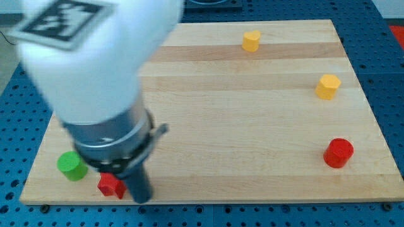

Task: Push the red circle to the top right of the red star diagonally

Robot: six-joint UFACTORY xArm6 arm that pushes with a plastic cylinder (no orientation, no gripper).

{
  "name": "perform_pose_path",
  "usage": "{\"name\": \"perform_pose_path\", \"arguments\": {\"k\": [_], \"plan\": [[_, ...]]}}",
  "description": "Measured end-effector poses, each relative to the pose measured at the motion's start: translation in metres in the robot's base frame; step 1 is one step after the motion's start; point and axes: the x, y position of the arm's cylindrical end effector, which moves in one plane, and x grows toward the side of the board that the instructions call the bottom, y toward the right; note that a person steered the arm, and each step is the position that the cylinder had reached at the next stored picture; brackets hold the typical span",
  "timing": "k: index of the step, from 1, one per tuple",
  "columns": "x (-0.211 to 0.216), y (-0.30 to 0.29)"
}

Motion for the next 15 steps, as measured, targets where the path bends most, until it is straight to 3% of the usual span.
{"name": "perform_pose_path", "arguments": {"k": [1, 3, 4, 7, 8, 11, 12, 13, 14, 15], "plan": [[0.0, -0.048], [0.0, -0.038], [0.0, 0.044], [-0.009, 0.408], [-0.047, 0.432], [-0.054, 0.214], [-0.051, 0.239], [-0.059, 0.309], [-0.097, 0.315], [-0.088, 0.22]]}}
